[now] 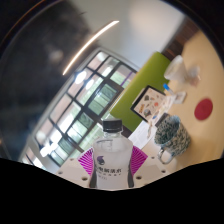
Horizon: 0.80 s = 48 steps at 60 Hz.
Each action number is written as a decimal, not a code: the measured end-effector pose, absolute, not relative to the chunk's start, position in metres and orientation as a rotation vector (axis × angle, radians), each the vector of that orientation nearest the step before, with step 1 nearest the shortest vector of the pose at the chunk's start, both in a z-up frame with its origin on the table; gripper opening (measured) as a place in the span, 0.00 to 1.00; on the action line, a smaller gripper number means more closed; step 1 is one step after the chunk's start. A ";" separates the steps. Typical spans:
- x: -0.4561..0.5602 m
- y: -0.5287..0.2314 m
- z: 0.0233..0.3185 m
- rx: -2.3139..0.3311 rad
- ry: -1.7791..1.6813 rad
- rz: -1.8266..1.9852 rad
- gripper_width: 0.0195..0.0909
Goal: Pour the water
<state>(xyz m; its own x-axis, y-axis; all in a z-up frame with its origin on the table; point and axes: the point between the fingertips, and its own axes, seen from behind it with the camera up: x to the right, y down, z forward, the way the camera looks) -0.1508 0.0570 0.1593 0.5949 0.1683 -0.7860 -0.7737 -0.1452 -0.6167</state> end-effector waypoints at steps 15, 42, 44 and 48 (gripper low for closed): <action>-0.117 0.099 0.175 -1.134 1.204 1.601 0.32; -0.107 0.109 0.168 -0.931 1.505 1.867 0.34; -0.112 0.109 0.172 -0.956 1.480 1.875 0.34; -0.131 0.069 0.184 -1.031 1.351 1.883 0.34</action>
<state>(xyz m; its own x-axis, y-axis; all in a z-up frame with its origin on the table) -0.1310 0.0689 0.1845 -0.5215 0.0280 -0.8528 -0.8168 -0.3055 0.4895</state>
